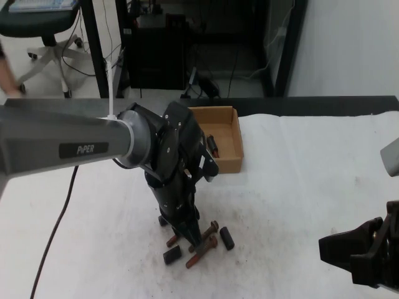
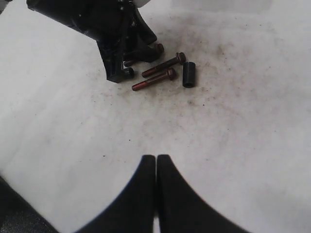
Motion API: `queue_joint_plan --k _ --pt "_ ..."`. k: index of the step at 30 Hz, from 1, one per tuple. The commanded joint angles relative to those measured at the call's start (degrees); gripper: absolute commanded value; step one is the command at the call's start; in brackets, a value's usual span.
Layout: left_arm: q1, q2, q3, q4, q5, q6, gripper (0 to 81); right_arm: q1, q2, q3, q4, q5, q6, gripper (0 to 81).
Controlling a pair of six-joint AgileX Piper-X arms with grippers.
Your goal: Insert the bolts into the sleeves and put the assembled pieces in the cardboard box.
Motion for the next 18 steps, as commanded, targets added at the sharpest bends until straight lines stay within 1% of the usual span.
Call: queue_joint_plan --k 1,3,4,6,8,9,13,18 --pt "1.5 0.5 -0.3 -0.3 -0.6 -3.4 35.3 -0.1 -0.4 0.0 0.2 -0.7 0.0 0.6" --pt "2.0 0.5 -0.3 0.2 -0.6 -3.8 33.5 -0.1 -0.4 0.0 0.2 -0.8 0.0 0.6" --pt "2.2 0.5 -0.3 0.6 -0.6 -3.8 30.4 -0.1 -0.4 0.0 0.2 -0.9 0.0 0.6" --pt "2.6 0.5 -0.3 1.7 -0.6 -3.8 18.8 -0.1 -0.4 0.0 0.2 -0.9 0.0 0.6" --pt "2.5 0.5 -0.3 2.9 -0.6 -3.8 1.5 -0.1 -0.4 0.0 0.2 -0.9 0.0 0.6" --pt "2.5 0.5 -0.3 3.3 -0.6 -3.4 0.2 -0.1 -0.4 0.0 0.2 -0.9 0.0 0.6" --pt "2.4 0.5 -0.3 3.7 0.0 -3.6 0.4 -0.1 -0.4 0.0 0.2 -0.9 0.0 0.6" --pt "2.4 -1.2 -0.6 3.7 0.6 -6.6 0.4 -0.1 -0.4 0.0 0.0 -0.9 0.0 0.6"
